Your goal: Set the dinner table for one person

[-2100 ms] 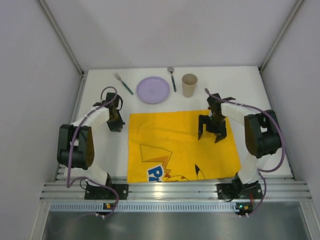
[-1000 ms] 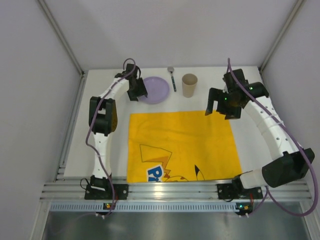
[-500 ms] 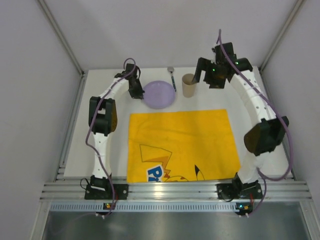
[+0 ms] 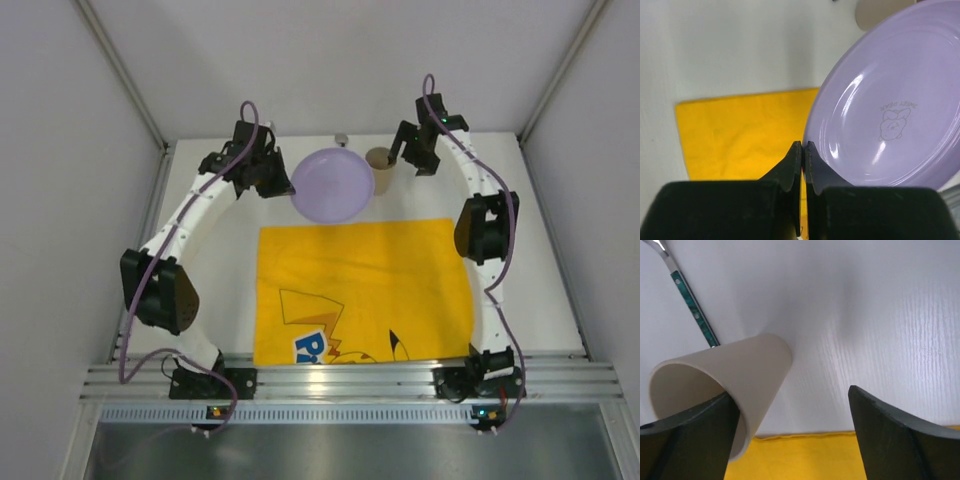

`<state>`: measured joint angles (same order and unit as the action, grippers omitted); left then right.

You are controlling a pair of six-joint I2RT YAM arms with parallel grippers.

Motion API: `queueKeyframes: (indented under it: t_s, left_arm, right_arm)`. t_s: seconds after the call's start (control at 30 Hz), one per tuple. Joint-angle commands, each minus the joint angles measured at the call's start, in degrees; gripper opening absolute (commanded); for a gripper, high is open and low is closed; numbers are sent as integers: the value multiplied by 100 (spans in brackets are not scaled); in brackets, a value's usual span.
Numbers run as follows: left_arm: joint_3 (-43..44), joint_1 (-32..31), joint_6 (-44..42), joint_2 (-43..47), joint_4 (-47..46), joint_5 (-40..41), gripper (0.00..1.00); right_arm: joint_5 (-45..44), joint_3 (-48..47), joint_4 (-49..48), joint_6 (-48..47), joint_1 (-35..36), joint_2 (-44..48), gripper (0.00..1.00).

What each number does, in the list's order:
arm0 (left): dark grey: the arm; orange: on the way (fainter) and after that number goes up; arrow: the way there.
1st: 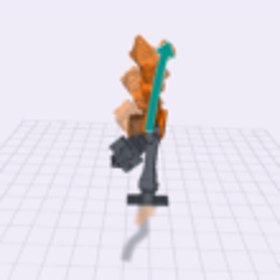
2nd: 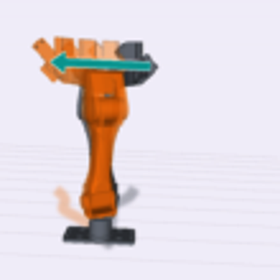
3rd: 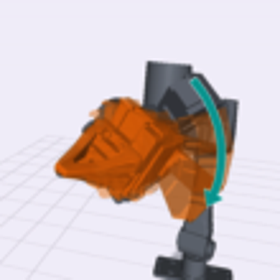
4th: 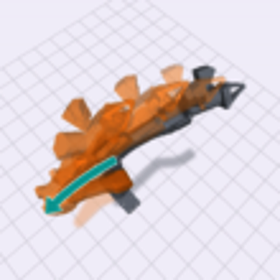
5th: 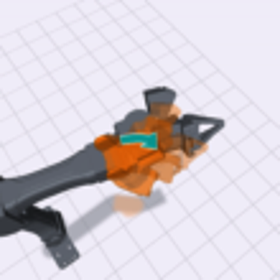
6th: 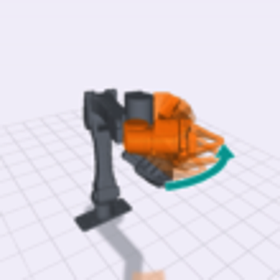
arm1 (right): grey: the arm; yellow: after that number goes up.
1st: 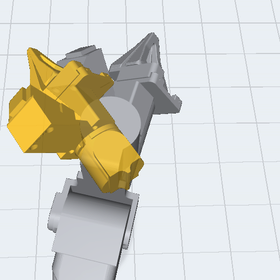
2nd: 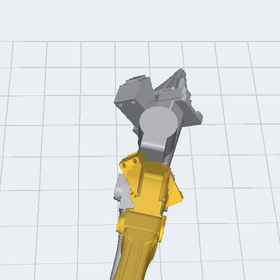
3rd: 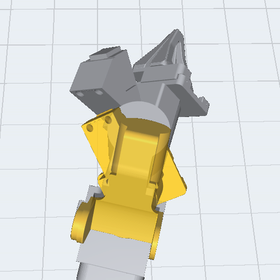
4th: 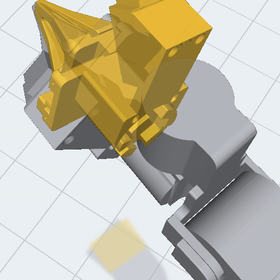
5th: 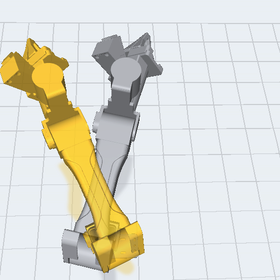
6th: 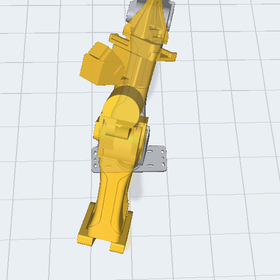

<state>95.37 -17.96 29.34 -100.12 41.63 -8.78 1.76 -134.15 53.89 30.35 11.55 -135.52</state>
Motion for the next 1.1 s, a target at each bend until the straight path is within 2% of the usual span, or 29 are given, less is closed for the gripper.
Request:
queueKeyframes:
  t_s: [0.0, 0.1, 0.13, 0.2, 0.23, 0.27, 0.43, 0.53, 0.7, 0.77, 0.8, 0.83, 0.9, 0.93, 1.0, 1.07]
  left_arm:
    - [-963, -225, 1, 623, 346, -318, 0]
    - [-1825, -533, 19, 1028, 145, -432, 0]
    - [-2021, -734, 19, 1064, 5, -484, 0]
    - [-2452, -954, 28, 1082, -163, -563, 0]
    - [-2558, -1173, 36, 1030, -259, -564, 0]
    - [-2689, -1280, 63, 899, -400, -520, 0]
    - [-2673, -1693, 72, 160, -594, -458, 0]
    - [-2620, -1790, 36, -287, -612, -458, 0]
    - [-2726, -1957, 71, -351, -621, -266, 0]
    - [-2769, -2001, 142, -219, -577, -204, 3]
    - [-2778, -2010, 220, -175, -559, -151, 7]
    - [-2796, -2036, 256, -123, -498, -46, 16]
    - [-2796, -2045, 335, 44, -437, 42, 27]
    - [-2779, -2045, 361, 106, -393, 138, 43]
    - [-2744, -2054, 414, 264, -252, 244, 46]
    - [-2656, -2045, 484, 343, -59, 437, 60]
  right_arm:
    - [-79, -164, -230, 112, 119, -219, 82]
    - [-114, -182, -212, 68, 154, -334, 56]
    - [-132, -173, -195, 24, 154, -317, 39]
    - [-150, -164, -160, -37, 163, -273, 21]
    - [-150, -164, -151, -73, 163, -186, 7]
    - [-150, -173, -81, -160, 155, -124, 1]
    - [-509, -33, 236, -529, 163, 770, 0]
    - [-650, 721, 333, -687, 155, 1717, 0]
    - [-905, 2979, 254, -802, 190, 3354, 0]
    - [-1028, 3943, 167, -829, 198, 4119, 0]
    - [-1176, 4227, 157, -837, 190, 4357, 0]
    - [-1247, 4500, 131, -829, 190, 4733, 0]
    - [-1344, 5282, -27, -838, 181, 5052, 0]
    - [-1310, 5502, -97, -777, 155, 5262, 0]
    - [-1082, 6083, -509, -750, 146, 5422, 0]
    - [-968, 6556, -1148, -653, 154, 5537, 0]
